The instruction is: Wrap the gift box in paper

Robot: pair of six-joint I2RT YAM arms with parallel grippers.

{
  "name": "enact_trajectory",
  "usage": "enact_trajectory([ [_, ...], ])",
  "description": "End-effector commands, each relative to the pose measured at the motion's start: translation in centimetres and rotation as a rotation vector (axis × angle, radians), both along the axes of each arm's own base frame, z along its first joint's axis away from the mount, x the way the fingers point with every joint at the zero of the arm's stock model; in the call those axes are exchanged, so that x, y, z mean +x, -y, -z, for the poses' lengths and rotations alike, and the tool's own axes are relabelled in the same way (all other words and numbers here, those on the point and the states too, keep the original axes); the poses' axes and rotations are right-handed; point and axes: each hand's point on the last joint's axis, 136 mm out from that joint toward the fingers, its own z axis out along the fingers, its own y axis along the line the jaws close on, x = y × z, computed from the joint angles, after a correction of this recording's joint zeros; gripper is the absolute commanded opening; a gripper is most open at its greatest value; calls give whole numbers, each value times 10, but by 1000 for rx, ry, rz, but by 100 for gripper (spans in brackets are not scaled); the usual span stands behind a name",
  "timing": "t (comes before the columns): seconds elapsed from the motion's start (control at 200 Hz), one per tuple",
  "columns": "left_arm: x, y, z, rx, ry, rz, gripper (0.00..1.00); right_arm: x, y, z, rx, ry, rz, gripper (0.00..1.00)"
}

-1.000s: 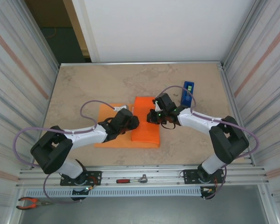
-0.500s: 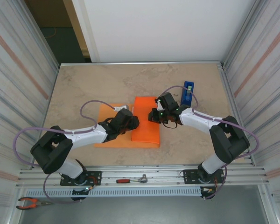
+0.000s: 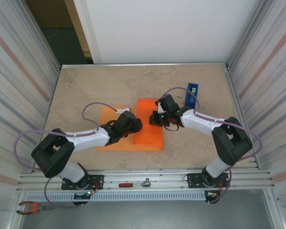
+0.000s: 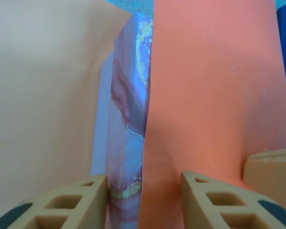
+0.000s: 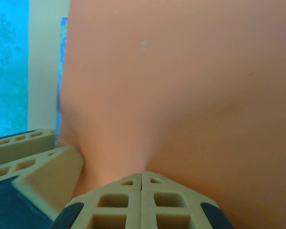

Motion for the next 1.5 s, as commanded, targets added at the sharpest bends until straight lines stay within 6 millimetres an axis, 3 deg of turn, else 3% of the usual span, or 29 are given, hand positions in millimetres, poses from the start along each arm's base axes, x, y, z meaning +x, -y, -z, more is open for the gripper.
enact_trajectory([
  [0.0, -22, -11, 32, 122, -90, 71, 43, -7, 13, 20, -54, -29, -2, 0],
  [0.11, -22, -10, 19, 110, -77, 125, 47, -11, 19, 26, -61, -40, 4, 0],
  [0.195, -22, -28, 11, 118, -78, 108, 50, -13, 22, 27, -62, -41, 7, 0],
  [0.526, -22, -180, 16, 133, -136, -274, 67, -16, 23, 31, -64, -44, 3, 0],
  [0.686, -27, -210, 26, 90, -180, -365, 69, -16, 23, 31, -65, -44, 4, 0],
  [1.017, -31, -202, 54, 82, -248, -314, 71, -15, 21, 29, -64, -42, 3, 0],
  [1.328, -27, -151, 52, 25, -212, -144, 71, -15, 19, 28, -62, -40, -1, 0],
  [1.498, -13, -135, 47, 30, -166, -102, 72, -15, 19, 29, -63, -43, -3, 0],
])
